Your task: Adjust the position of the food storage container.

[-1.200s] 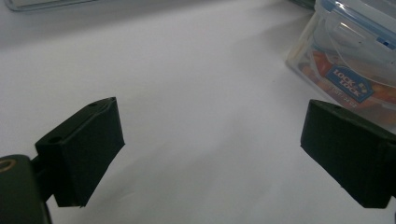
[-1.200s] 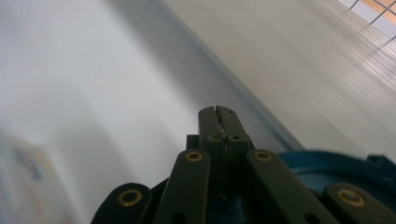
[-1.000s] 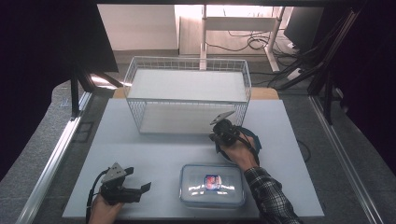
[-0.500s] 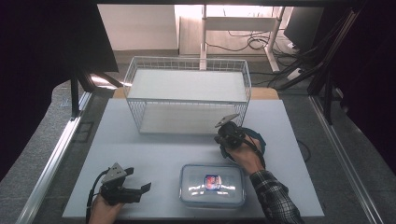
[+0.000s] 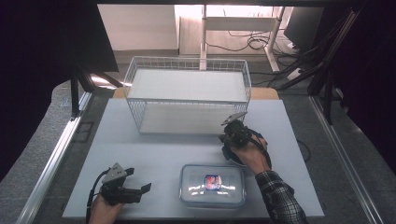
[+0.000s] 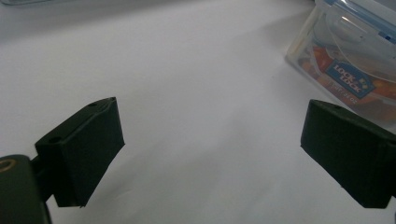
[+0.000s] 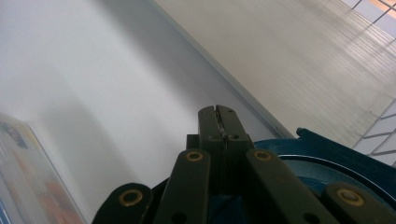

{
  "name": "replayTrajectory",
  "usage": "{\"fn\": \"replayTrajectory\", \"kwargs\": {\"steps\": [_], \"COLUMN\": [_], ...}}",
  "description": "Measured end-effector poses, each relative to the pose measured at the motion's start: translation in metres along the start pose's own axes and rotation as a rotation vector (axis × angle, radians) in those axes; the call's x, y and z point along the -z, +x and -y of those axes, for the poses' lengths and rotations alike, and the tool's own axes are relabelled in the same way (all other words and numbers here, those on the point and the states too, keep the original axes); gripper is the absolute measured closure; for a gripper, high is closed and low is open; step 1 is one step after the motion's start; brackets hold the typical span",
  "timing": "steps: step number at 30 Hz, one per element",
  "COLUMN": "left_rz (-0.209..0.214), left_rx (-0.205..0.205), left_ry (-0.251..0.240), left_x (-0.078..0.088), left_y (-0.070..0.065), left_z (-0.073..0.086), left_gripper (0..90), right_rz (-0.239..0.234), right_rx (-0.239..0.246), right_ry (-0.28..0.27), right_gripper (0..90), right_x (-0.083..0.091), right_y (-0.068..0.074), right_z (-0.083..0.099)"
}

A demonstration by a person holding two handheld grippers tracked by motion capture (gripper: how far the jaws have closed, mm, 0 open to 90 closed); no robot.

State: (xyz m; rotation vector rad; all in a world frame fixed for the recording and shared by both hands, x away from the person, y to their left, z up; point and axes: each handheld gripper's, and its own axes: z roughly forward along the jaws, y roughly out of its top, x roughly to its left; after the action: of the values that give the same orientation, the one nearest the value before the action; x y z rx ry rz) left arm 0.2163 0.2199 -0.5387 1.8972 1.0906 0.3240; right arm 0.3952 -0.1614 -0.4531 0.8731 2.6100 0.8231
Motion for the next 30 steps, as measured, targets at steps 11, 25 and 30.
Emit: {"fn": "replayTrajectory", "kwargs": {"steps": [11, 25, 30], "left_rz": [0.004, 0.003, 0.006], "left_rx": [0.011, 0.007, 0.01], "left_ry": [0.0, 0.008, 0.011], "left_x": [0.001, -0.002, -0.003], "left_y": [0.002, 0.001, 0.001], "left_z": [0.001, 0.0, 0.0], "left_gripper": [5.3, 5.3, 5.6], "right_rz": [0.064, 0.09, 0.1], "right_rx": [0.035, -0.074, -0.094], "right_ry": [0.15, 0.123, 0.113], "right_gripper": [89.6, 89.5, 89.3], "right_x": [-0.032, 0.01, 0.018], "right_y": [0.006, -0.028, -0.032], "right_z": [-0.006, 0.049, 0.06]}}
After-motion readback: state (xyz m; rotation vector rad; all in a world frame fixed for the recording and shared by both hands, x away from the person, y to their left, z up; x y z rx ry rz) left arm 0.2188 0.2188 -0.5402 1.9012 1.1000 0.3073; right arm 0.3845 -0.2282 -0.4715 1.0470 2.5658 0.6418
